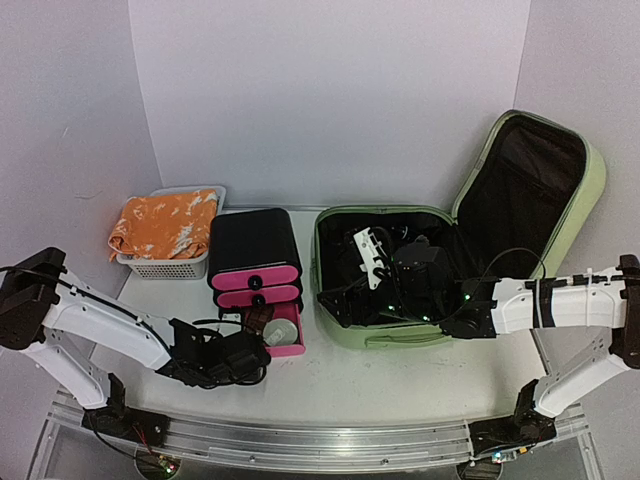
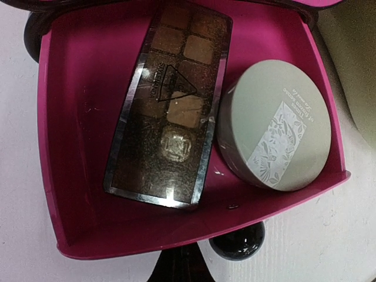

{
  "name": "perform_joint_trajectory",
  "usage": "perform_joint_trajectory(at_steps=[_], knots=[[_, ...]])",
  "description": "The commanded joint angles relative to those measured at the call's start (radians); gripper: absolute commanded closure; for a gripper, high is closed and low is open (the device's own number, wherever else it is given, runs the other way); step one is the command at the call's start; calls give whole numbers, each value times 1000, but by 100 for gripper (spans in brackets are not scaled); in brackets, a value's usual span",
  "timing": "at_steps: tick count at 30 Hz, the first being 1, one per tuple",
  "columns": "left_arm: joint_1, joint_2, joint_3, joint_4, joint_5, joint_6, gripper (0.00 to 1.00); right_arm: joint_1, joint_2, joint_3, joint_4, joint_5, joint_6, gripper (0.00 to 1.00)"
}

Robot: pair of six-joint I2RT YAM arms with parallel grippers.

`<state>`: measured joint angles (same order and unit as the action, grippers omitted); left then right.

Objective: Open, take out, and arrange the luggage
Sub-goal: Close the drawer in the storage box.

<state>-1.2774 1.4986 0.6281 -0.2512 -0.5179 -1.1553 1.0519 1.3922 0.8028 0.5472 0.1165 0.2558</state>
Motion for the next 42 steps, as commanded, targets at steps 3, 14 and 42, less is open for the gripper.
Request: perform_joint_trajectory(at_steps=[3,14,42], knots=[[15,39,73,32,-104,-65,100,-3,-22,45,38,10,0,11],[99,122,159,50,-131,-45,100,-4,-64,27,15,24,-9,11],[211,50,102,152,-51,-43,100,-4,-145,13,-53,84,-20,11]])
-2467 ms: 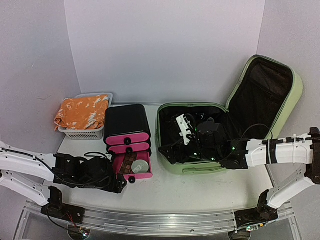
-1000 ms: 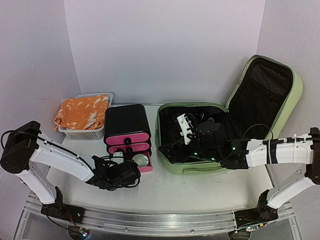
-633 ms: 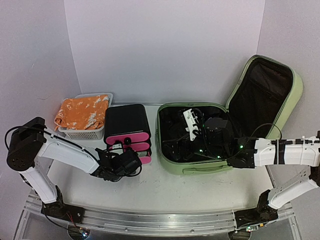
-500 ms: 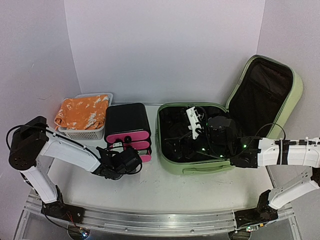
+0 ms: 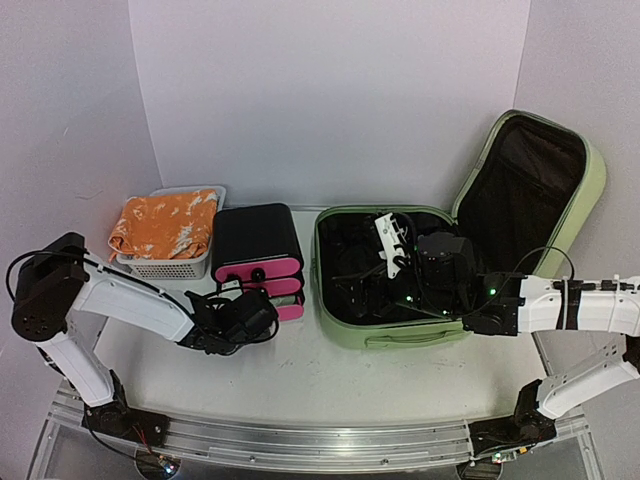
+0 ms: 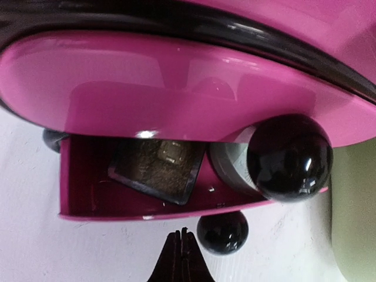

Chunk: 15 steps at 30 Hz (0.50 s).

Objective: Open, take out, and arrange the luggage
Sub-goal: Close the drawer in the storage box.

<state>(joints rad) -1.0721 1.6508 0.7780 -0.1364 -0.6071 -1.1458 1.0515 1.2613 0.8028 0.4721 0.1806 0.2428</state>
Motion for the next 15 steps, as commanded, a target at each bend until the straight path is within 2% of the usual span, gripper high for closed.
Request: perform_joint_trajectory(at_steps=[1,6,10,12,15], knots=[[6,-125,-66,38,50,-63,100,-4,-10,15,25,16,-5,11],[6,-235,-181,66,113,-152,100,-4,3,15,36,9,-4,11],[12,-312,-348,277,182,-236,100,-3,16,23,42,2,-6,11],[36,-322,-419,441,236,-246,100,-3,22,25,48,-3,-4,11],[101,-285,-451,567,351,-257,100,-4,32,29,55,-16,-1,11]])
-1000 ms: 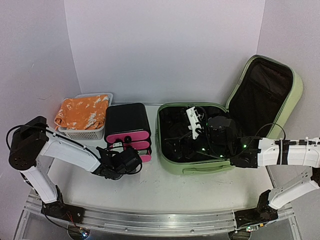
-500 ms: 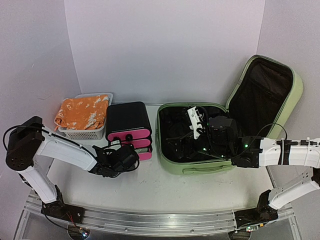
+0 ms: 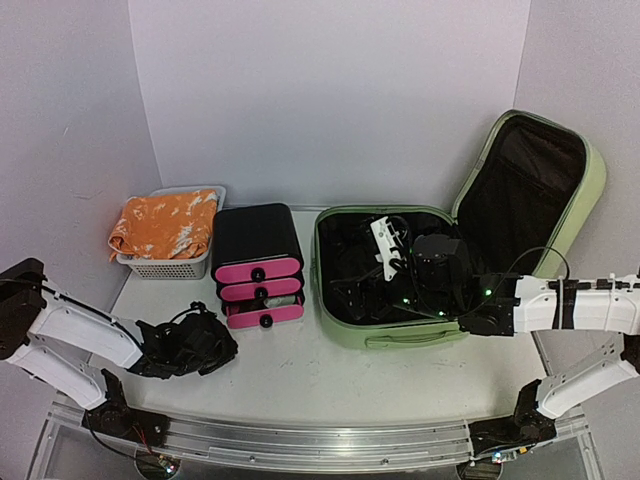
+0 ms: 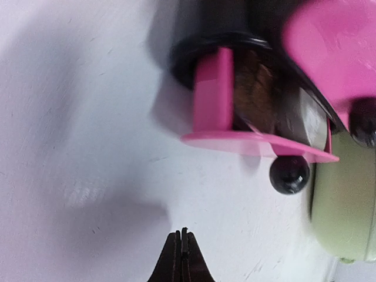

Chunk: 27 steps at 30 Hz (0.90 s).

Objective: Open, take out, and arrange the luggage
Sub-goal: Close the drawer in the storage box.

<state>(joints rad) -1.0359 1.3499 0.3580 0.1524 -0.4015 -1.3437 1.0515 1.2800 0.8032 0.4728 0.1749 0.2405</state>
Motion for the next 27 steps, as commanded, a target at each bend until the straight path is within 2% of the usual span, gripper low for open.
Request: perform_joint_trajectory(at_steps=[1,9,17,27], knots=[[84,37,-36,317,182,-66,100,-4,16,31,53,-14,2,11],[208,280,-78,734,379,-152,100,-4,0,20,55,-11,14,11],[239,438,-88,1014,343,-191,100,-3,-23,10,45,2,18,11],[290,497,-86,1133,290,-207,100,-3,-21,7,39,11,9,11]])
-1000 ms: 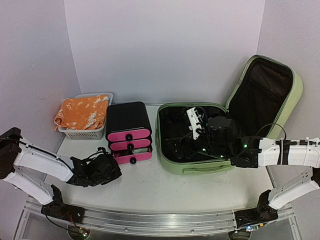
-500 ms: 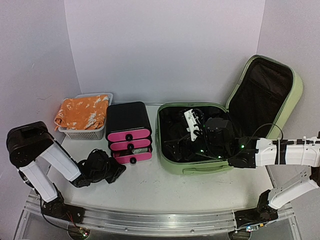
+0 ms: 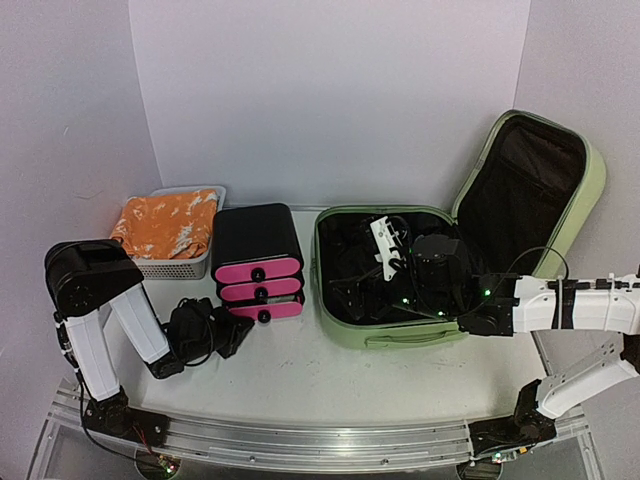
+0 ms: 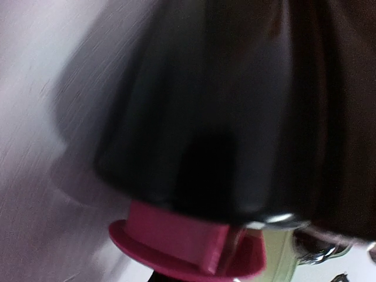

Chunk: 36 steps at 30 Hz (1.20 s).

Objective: Open, take out, and arrange the luggage
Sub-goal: Close the drawer in the storage box, then open the drawer of the storage box.

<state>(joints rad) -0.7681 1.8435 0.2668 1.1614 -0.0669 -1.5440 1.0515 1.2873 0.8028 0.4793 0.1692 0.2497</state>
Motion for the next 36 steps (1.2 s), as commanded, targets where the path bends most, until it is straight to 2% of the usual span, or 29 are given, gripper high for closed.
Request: perform_joint_trajectory(at_steps=[1,10,18,23,29,36], knots=[[25,3,9,125,-48,-6,100,-4,-26,9,32,16,-2,11],[41,45,91,127,-45,-2,100,-3,-9,19,32,13,-6,11],[44,34,82,131,-29,33,99,-3,-30,2,27,21,0,11],[44,-15,42,129,10,76,81,-3,-27,5,27,21,-1,11],[21,-61,-7,112,38,99,52,-3,-11,15,28,16,-8,11],[-17,-128,-34,110,58,120,47,-4,12,27,35,0,-7,11]])
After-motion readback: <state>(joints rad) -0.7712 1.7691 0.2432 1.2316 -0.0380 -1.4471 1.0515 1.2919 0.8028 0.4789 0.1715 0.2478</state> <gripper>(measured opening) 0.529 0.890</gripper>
